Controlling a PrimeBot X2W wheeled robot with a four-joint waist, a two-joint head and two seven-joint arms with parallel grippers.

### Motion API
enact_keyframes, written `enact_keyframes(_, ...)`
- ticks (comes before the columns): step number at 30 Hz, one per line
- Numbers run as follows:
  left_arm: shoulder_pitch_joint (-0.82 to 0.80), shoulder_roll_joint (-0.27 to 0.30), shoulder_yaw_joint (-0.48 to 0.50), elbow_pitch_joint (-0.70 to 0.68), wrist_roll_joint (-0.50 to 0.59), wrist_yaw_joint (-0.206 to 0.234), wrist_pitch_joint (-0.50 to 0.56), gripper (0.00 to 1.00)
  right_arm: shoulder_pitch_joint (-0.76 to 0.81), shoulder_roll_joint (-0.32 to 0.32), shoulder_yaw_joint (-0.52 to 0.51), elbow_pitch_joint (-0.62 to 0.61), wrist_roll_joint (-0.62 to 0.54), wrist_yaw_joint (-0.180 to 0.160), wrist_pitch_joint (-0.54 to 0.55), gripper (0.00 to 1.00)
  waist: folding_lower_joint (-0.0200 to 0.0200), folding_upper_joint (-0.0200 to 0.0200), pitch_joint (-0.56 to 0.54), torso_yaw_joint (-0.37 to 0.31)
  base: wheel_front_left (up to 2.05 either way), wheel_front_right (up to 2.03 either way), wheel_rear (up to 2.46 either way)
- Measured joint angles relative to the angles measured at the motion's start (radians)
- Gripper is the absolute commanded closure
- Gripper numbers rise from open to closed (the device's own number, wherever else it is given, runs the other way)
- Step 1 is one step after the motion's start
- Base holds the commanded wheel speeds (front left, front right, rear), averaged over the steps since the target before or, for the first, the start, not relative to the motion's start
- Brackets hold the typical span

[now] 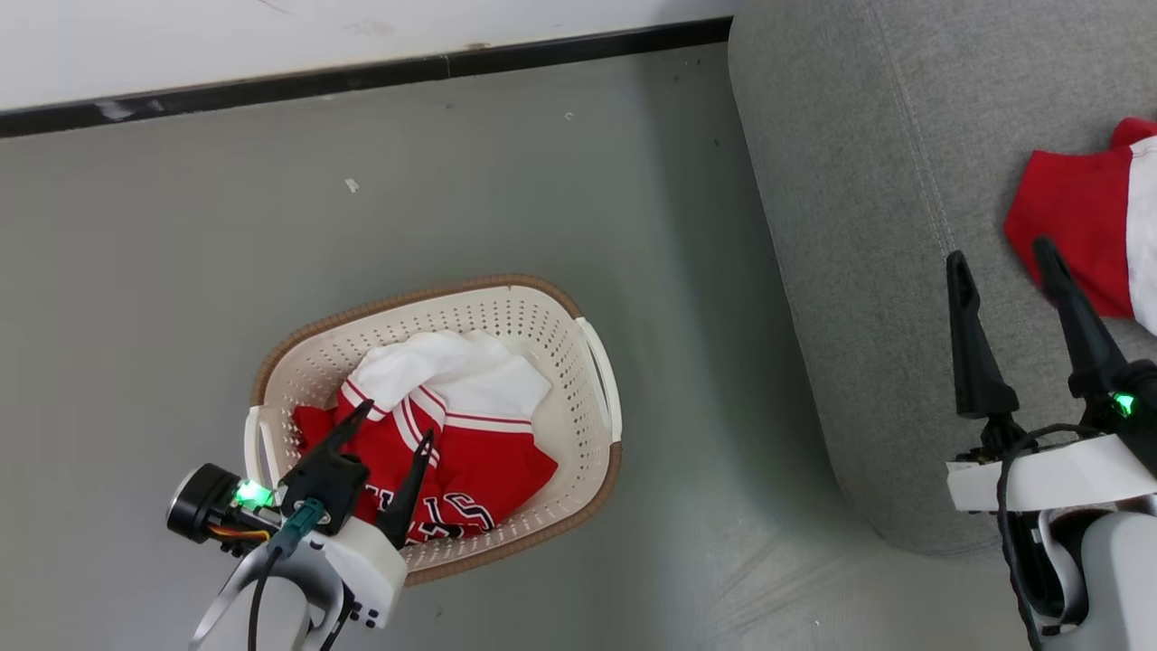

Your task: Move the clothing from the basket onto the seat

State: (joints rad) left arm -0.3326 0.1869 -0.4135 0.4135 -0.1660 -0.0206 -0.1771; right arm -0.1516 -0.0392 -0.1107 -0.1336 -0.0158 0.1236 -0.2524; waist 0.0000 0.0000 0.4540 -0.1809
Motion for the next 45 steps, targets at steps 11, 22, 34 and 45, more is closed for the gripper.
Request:
enact_keyframes(11, -0.119, -0.016, -0.021, 0.088, 0.047, 0.000, 0.000, 0.00, -0.073, 0.000, -0.004, -0.029, 0.026, 0.000, -0.002, 0.00, 0.0000, 0.0000, 0.106, -0.031, 0.00, 0.00, 0.00)
enact_keyframes(22, -0.210, -0.030, -0.037, 0.170, 0.069, 0.000, 0.000, 0.00, -0.133, 0.000, -0.004, -0.047, 0.047, 0.000, -0.003, 0.00, 0.0000, 0.0000, 0.202, -0.059, 0.00, 0.00, 0.00)
enact_keyframes(34, -0.307, -0.021, -0.037, 0.264, 0.100, 0.001, 0.000, 0.00, -0.188, 0.000, -0.010, -0.062, 0.081, 0.000, -0.003, 0.00, 0.0000, 0.0000, 0.294, -0.090, 0.00, 0.00, 0.00)
enact_keyframes(45, -0.378, 0.000, -0.016, 0.346, 0.110, 0.035, 0.000, 0.00, -0.251, 0.000, -0.010, -0.081, 0.103, 0.000, -0.003, 0.00, 0.0000, 0.0000, 0.367, -0.110, 0.00, 0.00, 0.00)
